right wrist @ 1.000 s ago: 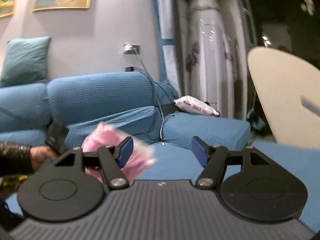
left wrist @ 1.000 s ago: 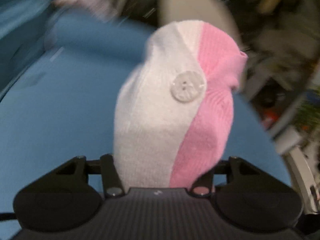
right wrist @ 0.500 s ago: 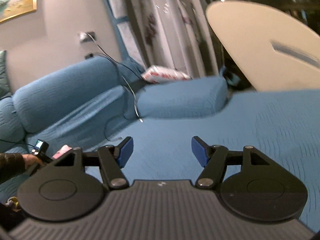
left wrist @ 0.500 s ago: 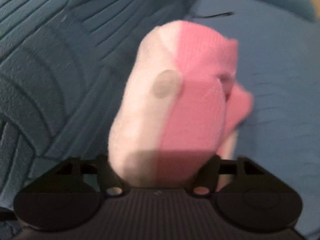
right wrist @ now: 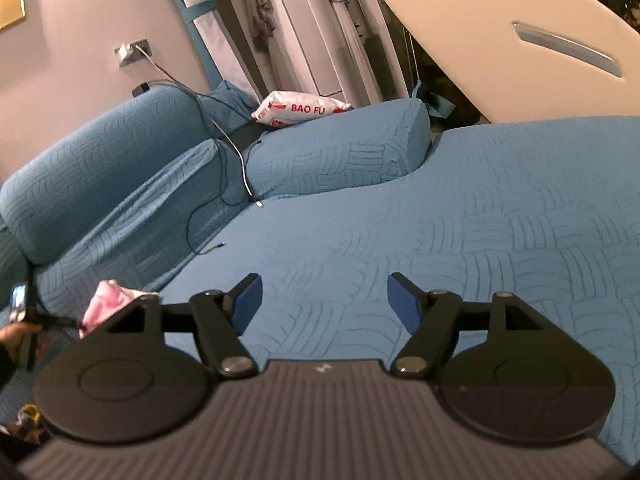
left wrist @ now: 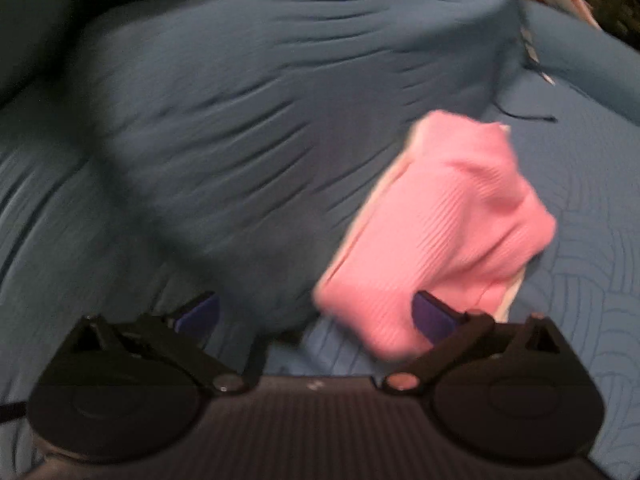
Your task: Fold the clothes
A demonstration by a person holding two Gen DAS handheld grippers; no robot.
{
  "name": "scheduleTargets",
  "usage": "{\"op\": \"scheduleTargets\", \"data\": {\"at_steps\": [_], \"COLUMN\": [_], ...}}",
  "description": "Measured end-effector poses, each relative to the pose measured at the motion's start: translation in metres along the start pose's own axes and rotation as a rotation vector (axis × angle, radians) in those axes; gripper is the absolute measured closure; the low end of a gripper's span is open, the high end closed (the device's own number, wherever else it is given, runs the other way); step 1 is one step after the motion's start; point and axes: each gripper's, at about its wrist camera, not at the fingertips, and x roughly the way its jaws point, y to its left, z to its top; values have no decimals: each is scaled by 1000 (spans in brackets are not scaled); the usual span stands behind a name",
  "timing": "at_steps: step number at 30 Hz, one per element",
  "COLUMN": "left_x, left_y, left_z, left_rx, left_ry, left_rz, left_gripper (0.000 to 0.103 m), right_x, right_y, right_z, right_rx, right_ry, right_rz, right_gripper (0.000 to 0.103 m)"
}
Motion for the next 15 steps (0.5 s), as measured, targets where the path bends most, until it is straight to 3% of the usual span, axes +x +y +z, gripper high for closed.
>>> {"op": "scheduleTargets", "data": {"at_steps": [2, 4, 8, 12, 15], "left_x": [-5, -13, -24, -35, -28], "left_y": [17, 21, 4, -44, -70], "left_z": [-6, -47, -75, -70, -38], "left_rx": [-31, -120, -167, -112, -129], "left_ry": [14, 40, 51, 4, -25], "left_rz": [43, 135, 134, 131, 122], "left_gripper": [0, 0, 0, 0, 0], "right_x": [4, 8, 6, -1, -9], "right_y": [0, 1, 0, -11, -22], "right_z": [-4, -7, -10, -11, -16], "right_rx": [6, 6, -1, -28, -120], "right_ry": [3, 13, 14, 27, 38], "right_rz": [6, 13, -5, -134, -338], "right_gripper": [26, 26, 24, 21, 21]}}
